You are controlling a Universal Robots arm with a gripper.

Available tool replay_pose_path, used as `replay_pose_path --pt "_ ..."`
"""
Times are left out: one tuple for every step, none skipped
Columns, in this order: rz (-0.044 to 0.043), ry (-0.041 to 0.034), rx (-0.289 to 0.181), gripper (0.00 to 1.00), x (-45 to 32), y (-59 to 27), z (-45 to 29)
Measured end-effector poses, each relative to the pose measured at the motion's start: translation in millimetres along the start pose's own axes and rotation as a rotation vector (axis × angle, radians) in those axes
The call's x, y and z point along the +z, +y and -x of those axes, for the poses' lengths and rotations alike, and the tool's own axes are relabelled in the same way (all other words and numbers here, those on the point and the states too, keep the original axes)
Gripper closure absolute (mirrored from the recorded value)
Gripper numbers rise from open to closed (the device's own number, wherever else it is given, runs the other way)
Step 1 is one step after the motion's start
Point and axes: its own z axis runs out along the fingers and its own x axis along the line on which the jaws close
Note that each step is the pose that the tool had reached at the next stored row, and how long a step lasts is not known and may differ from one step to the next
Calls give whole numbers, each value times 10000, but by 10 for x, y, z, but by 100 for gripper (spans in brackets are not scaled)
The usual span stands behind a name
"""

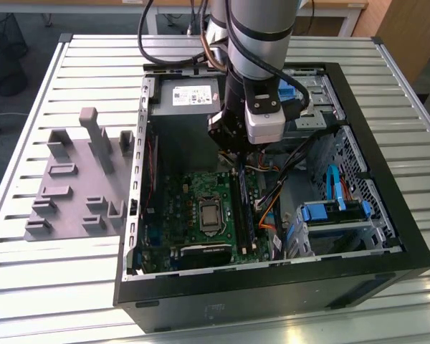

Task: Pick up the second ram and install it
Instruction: 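Insert the second ram into the second slot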

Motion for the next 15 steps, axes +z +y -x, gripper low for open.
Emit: replay_pose_path --pt "-1 -1 0 86 14 0 0" --pt "-1 -3 0 86 29 0 0" --pt "0 -4 0 86 45 1 0" --pt "0 -3 0 86 64 1 0" --pt "-1 -3 -1 86 78 1 0" --pt "0 -4 -1 86 90 1 0" --pt "1 -4 -1 86 100 2 0" --pt "1 -4 0 86 110 2 0" --pt "1 -4 0 86 121 2 0" --pt "1 -4 0 86 133 3 1" --pt "1 -4 0 86 144 3 0" --pt "1 -4 0 86 155 4 1" --pt "0 -4 -1 86 165 4 1" --pt "1 -4 0 86 174 5 1" --pt "1 -4 0 86 182 5 1"
